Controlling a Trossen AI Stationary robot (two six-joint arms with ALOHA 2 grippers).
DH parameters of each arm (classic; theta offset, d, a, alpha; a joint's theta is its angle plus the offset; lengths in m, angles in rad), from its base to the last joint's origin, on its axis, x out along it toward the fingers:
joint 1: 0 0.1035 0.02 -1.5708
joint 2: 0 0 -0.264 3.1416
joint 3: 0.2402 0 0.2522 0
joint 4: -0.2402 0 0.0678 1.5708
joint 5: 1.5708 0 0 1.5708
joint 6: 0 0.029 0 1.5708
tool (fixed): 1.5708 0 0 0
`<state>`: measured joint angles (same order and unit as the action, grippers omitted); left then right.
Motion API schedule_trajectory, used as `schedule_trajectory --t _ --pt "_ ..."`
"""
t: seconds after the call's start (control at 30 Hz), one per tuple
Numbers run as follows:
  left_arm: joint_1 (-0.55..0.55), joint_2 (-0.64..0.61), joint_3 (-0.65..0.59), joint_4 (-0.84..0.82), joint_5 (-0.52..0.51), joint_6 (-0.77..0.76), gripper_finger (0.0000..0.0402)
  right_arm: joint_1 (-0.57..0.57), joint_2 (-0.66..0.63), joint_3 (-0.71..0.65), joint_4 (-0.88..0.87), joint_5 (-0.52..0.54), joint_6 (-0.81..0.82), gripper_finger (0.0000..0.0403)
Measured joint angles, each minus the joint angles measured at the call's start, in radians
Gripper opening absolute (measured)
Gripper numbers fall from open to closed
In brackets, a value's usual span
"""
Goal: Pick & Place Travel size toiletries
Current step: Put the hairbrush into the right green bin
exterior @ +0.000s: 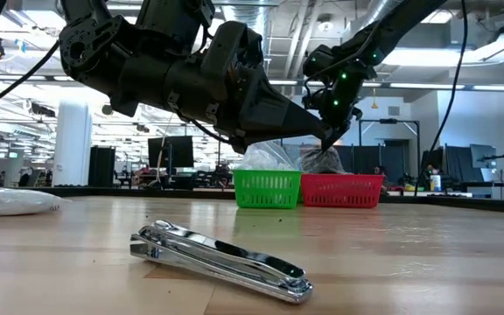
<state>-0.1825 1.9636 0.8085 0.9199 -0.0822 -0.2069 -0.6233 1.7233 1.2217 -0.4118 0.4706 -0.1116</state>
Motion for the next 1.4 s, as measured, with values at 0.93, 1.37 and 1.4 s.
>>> schedule_trajectory --t 0.93,1.37,1.4 --pt "0.0 0.0 -0.003 -0.007 -0.004 0.0 0.004 0.092 0.062 -0.001 -0.078 -0.024 0.034 0.0" --pt "0.0 0.0 -0.003 -0.006 -0.003 0.0 0.004 0.1 0.063 -0.001 -0.085 -0.028 0.026 0.0069" --pt "0.0 0.0 -0.003 -0.006 -0.003 0.0 0.004 0.1 0.063 -0.001 -0.085 -0.028 0.026 0.0083"
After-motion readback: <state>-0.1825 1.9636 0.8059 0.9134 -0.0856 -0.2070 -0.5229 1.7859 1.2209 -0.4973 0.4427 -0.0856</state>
